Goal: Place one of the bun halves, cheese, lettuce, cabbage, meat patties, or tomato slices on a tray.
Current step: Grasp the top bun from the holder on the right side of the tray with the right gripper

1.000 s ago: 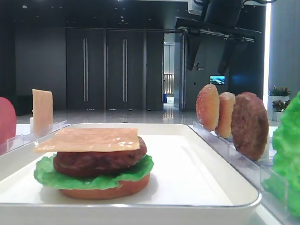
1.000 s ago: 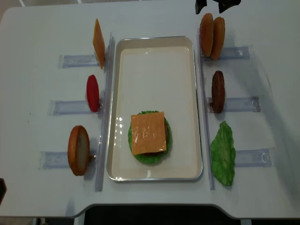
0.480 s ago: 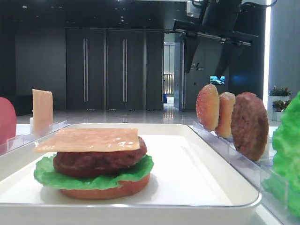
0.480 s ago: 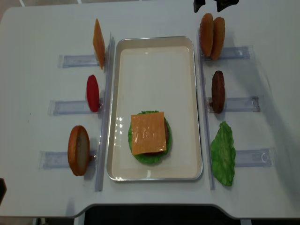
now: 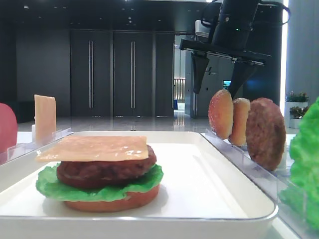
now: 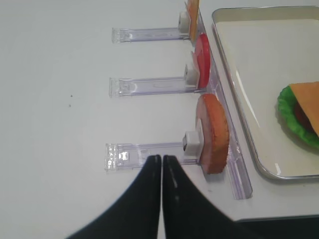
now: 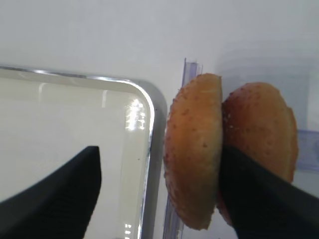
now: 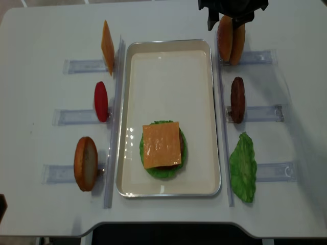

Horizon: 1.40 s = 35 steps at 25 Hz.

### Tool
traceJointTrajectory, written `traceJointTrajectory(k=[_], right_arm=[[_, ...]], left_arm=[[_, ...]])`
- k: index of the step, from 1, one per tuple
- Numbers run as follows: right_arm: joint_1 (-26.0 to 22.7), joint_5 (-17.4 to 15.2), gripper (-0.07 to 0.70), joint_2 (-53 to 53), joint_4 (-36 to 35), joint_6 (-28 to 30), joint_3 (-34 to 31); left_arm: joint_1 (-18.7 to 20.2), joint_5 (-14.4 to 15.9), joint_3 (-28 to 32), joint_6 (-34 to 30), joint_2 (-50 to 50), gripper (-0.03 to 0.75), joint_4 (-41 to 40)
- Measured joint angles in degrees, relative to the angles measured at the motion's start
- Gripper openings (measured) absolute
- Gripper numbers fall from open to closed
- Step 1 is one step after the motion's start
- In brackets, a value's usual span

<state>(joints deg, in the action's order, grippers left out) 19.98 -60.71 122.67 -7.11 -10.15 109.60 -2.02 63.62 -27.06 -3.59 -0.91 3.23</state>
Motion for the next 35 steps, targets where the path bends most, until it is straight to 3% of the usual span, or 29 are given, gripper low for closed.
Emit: traceJointTrajectory(k=[12, 20, 35], right_arm=[[0.0, 0.2, 0.463, 1.6, 0.1, 0.1, 0.0], [0.0, 0.2, 0.210, 1.6, 2.9, 0.2, 0.0], [-0.1, -0.8, 0.203, 0.4, -0.7, 0.1, 0.5]], left_arm=[[0.0, 0.0, 0.0, 0.0, 0.0, 0.000, 0.0], [0.0, 0.0, 0.0, 0.0, 0.0, 0.000, 0.0], [0.0, 0.0, 0.0, 0.0, 0.0, 0.000, 0.0]])
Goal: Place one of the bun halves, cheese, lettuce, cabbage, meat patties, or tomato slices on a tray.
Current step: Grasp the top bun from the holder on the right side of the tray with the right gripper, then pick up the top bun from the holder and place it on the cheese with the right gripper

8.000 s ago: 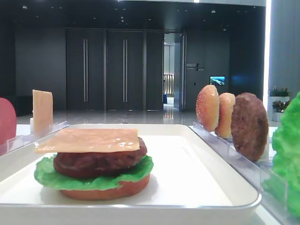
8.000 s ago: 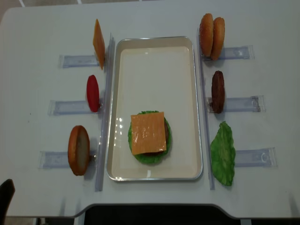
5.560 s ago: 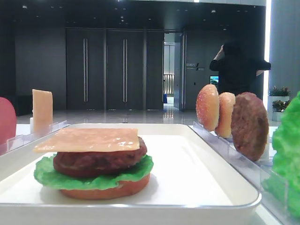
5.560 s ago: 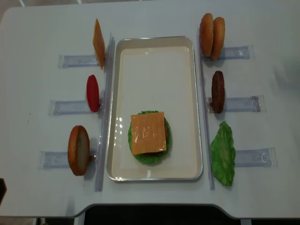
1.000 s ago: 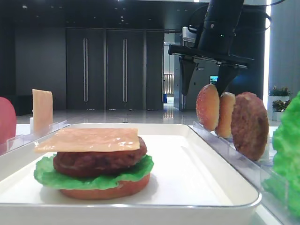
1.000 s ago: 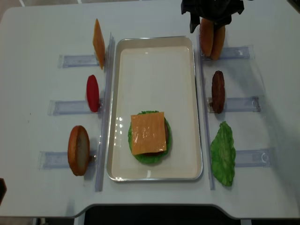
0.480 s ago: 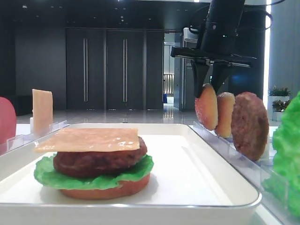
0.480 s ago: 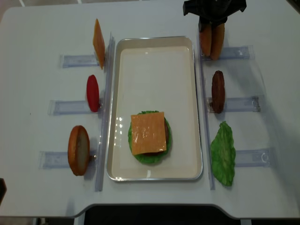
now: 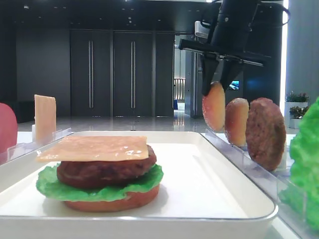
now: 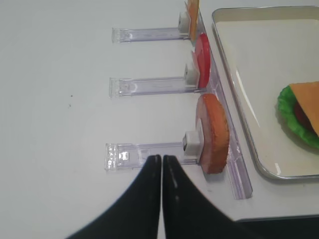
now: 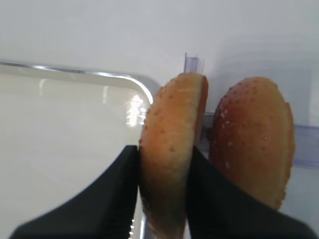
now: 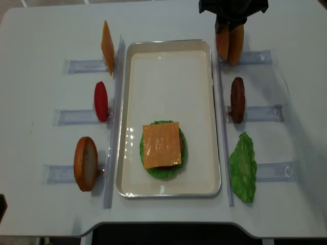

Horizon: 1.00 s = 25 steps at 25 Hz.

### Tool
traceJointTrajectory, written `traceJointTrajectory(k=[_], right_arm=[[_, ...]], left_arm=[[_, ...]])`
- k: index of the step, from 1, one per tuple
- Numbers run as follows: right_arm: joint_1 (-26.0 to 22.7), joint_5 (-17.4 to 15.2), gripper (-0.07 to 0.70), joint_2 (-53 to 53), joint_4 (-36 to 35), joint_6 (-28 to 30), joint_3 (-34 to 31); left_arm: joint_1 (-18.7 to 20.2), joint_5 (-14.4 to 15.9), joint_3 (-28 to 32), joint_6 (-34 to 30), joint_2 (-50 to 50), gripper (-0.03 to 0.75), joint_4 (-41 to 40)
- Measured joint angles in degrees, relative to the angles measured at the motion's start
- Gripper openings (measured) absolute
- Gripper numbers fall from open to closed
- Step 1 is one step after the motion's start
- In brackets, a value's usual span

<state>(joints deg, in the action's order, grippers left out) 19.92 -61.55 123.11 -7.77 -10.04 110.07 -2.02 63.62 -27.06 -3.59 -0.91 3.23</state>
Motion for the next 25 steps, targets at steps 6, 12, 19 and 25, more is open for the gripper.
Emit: traceJointTrajectory(k=[6, 12, 19, 25], right_arm=[[0.0, -1.0, 0.203, -1.9, -3.5, 0.0, 1.4], [0.0, -4.1, 0.203, -3.6, -5.7, -0.1, 2.5], [0.0, -8.4, 0.203, -6.6, -6.5, 1.4, 2.8], [0.0, -8.4, 0.203, -10.6, -7.9, 2.7, 0.3]], left_arm=[[0.0, 0.0, 0.0, 0.0, 0.0, 0.000, 0.0], [0.0, 0.0, 0.0, 0.0, 0.0, 0.000, 0.0], [0.0, 0.0, 0.0, 0.0, 0.0, 0.000, 0.0], [0.0, 0.0, 0.0, 0.0, 0.0, 0.000, 0.0]])
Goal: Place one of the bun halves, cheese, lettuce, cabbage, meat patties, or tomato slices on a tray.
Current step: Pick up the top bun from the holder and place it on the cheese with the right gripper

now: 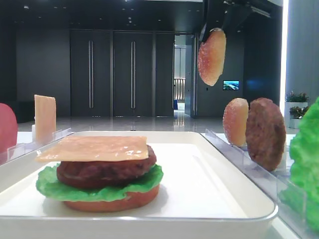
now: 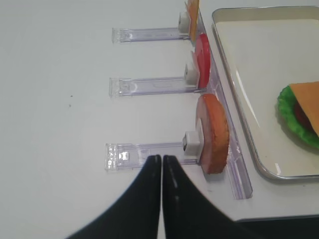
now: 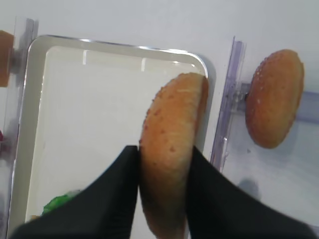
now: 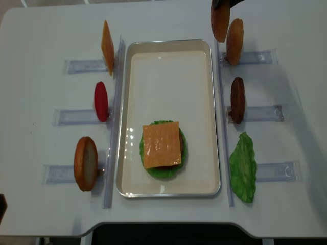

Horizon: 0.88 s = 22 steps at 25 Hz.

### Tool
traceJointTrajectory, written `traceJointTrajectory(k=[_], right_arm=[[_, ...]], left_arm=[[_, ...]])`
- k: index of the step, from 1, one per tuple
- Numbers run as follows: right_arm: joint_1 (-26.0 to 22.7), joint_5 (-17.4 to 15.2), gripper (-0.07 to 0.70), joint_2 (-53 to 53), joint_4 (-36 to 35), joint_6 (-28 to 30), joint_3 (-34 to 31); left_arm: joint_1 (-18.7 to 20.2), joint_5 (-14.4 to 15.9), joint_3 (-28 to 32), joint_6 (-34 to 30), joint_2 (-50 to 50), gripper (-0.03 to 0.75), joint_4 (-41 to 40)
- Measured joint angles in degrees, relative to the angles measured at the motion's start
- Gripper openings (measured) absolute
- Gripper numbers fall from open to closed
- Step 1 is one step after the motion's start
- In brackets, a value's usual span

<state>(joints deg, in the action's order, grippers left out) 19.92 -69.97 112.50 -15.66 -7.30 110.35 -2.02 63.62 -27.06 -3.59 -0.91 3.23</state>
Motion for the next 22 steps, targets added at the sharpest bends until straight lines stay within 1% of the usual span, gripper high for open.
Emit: traceJointTrajectory(k=[2, 6, 8, 12, 14, 17, 19, 22], right_arm=[[0.0, 0.6, 0.203, -1.9, -1.0, 0.7, -2.4], [0.0, 4.6, 0.203, -6.9, -3.8, 2.3, -9.1], [0.0, 6.2, 0.203, -9.7, -6.4, 3.9, -12.0], [0.0, 9.4, 0.203, -15.3, -14.5, 8.7, -18.6], [0.0, 11.1, 0.203, -17.9, -18.4, 11.4, -22.6], [0.0, 14.5, 0.203, -21.9, -24.5, 16.0, -29.5], [0.0, 17.1, 0.202, -24.1, -30.0, 20.3, -34.9], [0.0, 20.3, 0.202, -27.1, -40.6, 28.2, -43.0]], left_arm=[[0.0, 0.0, 0.0, 0.0, 0.0, 0.000, 0.0], [0.0, 0.0, 0.0, 0.0, 0.0, 0.000, 0.0], [0.0, 0.0, 0.0, 0.0, 0.0, 0.000, 0.0], [0.0, 0.0, 0.0, 0.0, 0.0, 0.000, 0.0], [0.0, 0.0, 0.0, 0.0, 0.0, 0.000, 0.0], [0.0, 0.0, 0.0, 0.0, 0.0, 0.000, 0.0], [0.0, 0.0, 0.0, 0.0, 0.0, 0.000, 0.0], [0.0, 0.0, 0.0, 0.0, 0.0, 0.000, 0.0]])
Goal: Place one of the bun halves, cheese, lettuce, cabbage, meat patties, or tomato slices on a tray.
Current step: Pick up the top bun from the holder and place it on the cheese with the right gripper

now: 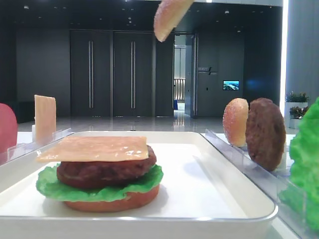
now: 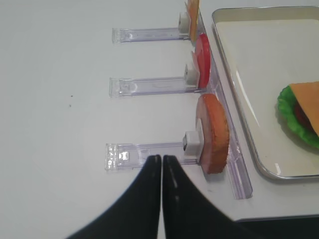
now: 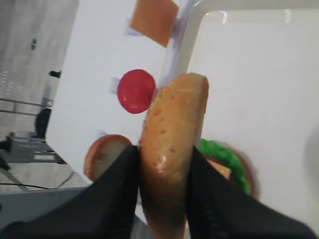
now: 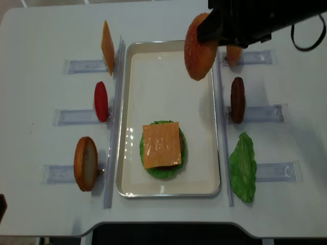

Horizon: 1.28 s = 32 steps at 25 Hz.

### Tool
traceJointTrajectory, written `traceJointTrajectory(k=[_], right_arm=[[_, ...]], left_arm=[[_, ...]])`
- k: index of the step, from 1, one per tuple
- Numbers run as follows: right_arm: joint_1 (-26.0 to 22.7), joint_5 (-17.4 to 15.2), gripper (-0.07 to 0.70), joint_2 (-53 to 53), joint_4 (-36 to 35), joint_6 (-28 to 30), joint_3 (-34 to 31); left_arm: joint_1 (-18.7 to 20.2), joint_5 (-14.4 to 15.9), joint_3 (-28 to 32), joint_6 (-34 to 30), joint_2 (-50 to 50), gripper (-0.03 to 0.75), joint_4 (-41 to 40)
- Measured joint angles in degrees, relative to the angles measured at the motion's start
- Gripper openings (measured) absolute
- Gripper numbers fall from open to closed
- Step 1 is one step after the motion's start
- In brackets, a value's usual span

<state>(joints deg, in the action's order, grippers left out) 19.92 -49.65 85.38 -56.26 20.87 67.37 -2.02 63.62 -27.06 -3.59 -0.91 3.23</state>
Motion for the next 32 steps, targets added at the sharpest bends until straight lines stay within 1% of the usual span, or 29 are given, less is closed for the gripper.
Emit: traceJointTrajectory(k=[1, 2, 3, 4, 6, 8, 10, 12, 14, 16, 19, 21, 23, 27, 32], right_arm=[[0.1, 1.1, 0.202, -0.9, -5.9, 3.4, -2.9], [0.1, 1.8, 0.202, -1.6, -10.4, 6.6, -5.3], [0.2, 3.0, 0.202, -2.1, -16.0, 11.3, -8.0], [0.6, 3.2, 0.202, -2.4, -21.5, 15.5, -10.6], [1.8, 3.5, 0.202, -2.5, -29.9, 22.0, -15.3], [3.5, 4.1, 0.202, -2.5, -35.6, 26.9, -18.5], [5.2, 5.0, 0.202, -2.5, -38.7, 30.3, -20.9], [7.2, 6.1, 0.201, -2.5, -40.4, 32.3, -22.4], [9.4, 8.3, 0.201, -2.5, -41.1, 33.4, -23.0], [12.3, 11.0, 0.201, -2.5, -41.5, 34.1, -23.1], [16.7, 16.9, 0.201, -2.5, -42.3, 34.4, -23.5], [18.7, 19.4, 0.200, -2.2, -43.1, 34.8, -23.5], [19.4, 19.8, 0.200, -1.2, -44.3, 35.6, -23.5], [19.4, 19.2, 0.200, 2.4, -46.4, 37.2, -23.5], [19.4, 18.4, 0.200, 5.5, -46.9, 37.6, -23.5]], left_arm=[[0.0, 0.0, 0.0, 0.0, 0.0, 0.000, 0.0], [0.0, 0.0, 0.0, 0.0, 0.0, 0.000, 0.0], [0.0, 0.0, 0.0, 0.0, 0.0, 0.000, 0.0], [0.0, 0.0, 0.0, 0.0, 0.0, 0.000, 0.0], [0.0, 0.0, 0.0, 0.0, 0.0, 0.000, 0.0], [0.0, 0.0, 0.0, 0.0, 0.0, 0.000, 0.0], [0.0, 0.0, 0.0, 0.0, 0.0, 0.000, 0.0], [0.0, 0.0, 0.0, 0.0, 0.0, 0.000, 0.0], [0.0, 0.0, 0.0, 0.0, 0.0, 0.000, 0.0], [0.0, 0.0, 0.0, 0.0, 0.0, 0.000, 0.0], [0.0, 0.0, 0.0, 0.0, 0.0, 0.000, 0.0], [0.0, 0.0, 0.0, 0.0, 0.0, 0.000, 0.0], [0.0, 0.0, 0.0, 0.0, 0.0, 0.000, 0.0], [0.0, 0.0, 0.0, 0.0, 0.0, 0.000, 0.0], [0.0, 0.0, 0.0, 0.0, 0.0, 0.000, 0.0]])
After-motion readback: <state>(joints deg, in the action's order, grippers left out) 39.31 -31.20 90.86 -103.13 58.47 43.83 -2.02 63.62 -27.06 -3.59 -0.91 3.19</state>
